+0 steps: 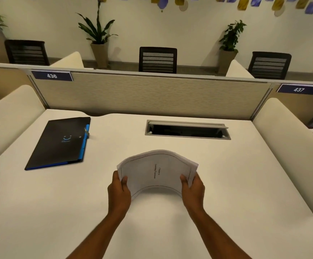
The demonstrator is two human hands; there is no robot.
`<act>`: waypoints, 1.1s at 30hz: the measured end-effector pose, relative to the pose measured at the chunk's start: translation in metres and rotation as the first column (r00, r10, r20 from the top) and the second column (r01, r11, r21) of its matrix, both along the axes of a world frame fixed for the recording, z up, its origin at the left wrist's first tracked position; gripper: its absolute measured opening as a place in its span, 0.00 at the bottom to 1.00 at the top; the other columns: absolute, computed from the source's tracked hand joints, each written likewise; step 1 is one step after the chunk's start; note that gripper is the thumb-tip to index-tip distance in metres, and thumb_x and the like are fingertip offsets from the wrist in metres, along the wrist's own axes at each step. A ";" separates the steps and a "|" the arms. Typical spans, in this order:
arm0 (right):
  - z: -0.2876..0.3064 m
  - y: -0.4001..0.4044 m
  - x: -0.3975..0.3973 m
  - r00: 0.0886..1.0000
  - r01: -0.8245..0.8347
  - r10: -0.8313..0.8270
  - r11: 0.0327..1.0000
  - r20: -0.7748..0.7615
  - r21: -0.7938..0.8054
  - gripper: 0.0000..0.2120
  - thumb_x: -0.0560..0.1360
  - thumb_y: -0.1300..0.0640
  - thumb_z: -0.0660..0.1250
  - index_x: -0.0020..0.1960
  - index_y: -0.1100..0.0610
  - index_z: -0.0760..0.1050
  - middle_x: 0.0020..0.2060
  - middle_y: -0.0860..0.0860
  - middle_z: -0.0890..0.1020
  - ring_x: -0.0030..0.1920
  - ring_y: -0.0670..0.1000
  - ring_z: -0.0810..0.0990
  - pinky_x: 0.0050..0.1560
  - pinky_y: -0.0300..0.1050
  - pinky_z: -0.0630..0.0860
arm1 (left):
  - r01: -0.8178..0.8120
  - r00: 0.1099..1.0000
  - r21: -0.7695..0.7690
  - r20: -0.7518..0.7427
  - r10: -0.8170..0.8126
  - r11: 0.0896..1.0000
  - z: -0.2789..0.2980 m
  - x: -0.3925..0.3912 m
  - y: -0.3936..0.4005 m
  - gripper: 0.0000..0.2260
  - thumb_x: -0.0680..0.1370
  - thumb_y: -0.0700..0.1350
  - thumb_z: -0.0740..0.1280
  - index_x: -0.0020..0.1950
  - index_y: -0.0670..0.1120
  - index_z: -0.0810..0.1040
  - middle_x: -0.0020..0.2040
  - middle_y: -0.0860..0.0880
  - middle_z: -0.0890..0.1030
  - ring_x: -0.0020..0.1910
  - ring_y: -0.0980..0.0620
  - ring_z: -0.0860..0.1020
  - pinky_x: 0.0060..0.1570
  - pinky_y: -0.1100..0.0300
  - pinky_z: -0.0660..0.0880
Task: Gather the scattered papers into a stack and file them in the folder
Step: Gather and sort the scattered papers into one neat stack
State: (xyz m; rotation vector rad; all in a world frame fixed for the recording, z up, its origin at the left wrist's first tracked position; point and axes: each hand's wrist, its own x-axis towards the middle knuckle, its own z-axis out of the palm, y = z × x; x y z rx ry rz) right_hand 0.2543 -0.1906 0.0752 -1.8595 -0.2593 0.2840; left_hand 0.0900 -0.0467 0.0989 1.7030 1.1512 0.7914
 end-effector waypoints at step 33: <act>0.078 0.002 0.014 0.974 -0.200 0.221 0.936 -0.040 0.290 0.05 0.75 0.58 0.75 0.44 0.51 0.80 0.41 0.52 0.86 0.44 0.58 0.86 0.44 0.53 0.85 | 0.245 0.961 0.024 0.126 -0.246 0.969 0.060 0.028 0.016 0.15 0.78 0.56 0.62 0.63 0.55 0.70 0.59 0.55 0.78 0.57 0.51 0.79 0.51 0.57 0.80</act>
